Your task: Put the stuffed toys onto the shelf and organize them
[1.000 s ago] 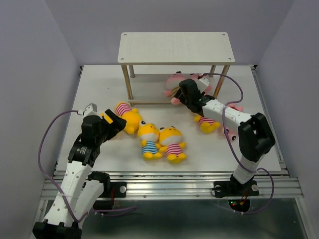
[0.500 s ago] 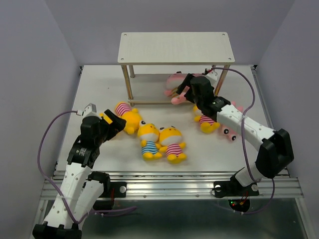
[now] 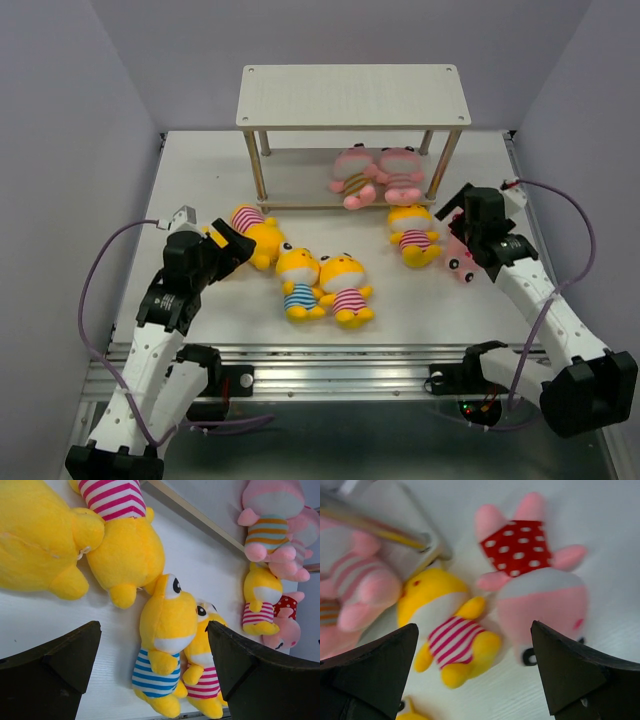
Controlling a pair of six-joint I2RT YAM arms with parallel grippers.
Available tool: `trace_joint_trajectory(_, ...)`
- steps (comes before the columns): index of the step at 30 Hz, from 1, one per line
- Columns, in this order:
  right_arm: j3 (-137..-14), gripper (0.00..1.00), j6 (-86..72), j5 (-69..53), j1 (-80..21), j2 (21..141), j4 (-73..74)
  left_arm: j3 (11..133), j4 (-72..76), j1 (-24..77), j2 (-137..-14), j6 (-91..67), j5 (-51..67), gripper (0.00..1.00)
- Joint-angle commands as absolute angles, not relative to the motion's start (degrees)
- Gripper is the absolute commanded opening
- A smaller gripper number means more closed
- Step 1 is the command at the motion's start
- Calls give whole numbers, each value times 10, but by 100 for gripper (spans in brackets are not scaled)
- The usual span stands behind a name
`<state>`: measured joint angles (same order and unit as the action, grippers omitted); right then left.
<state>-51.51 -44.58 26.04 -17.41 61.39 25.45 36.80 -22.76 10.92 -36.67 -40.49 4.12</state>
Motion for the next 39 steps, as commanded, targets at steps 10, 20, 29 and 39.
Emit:
trace_joint_trajectory(10,-435,100,-495,129,18,585,327,399,-190,112,-393,-384,60,99)
trace_joint_trajectory(20,-397,98,-483,96,58,659,228,406,-207,112,-390,-381,49,99)
trace_joint_trajectory(29,-386,17,-459,139,58,655,192,411,-214,112,-388,-379,50,99)
trace_joint_trajectory(39,-545,4,-244,-24,19,583,341,413,-162,112,-401,-337,200,99)
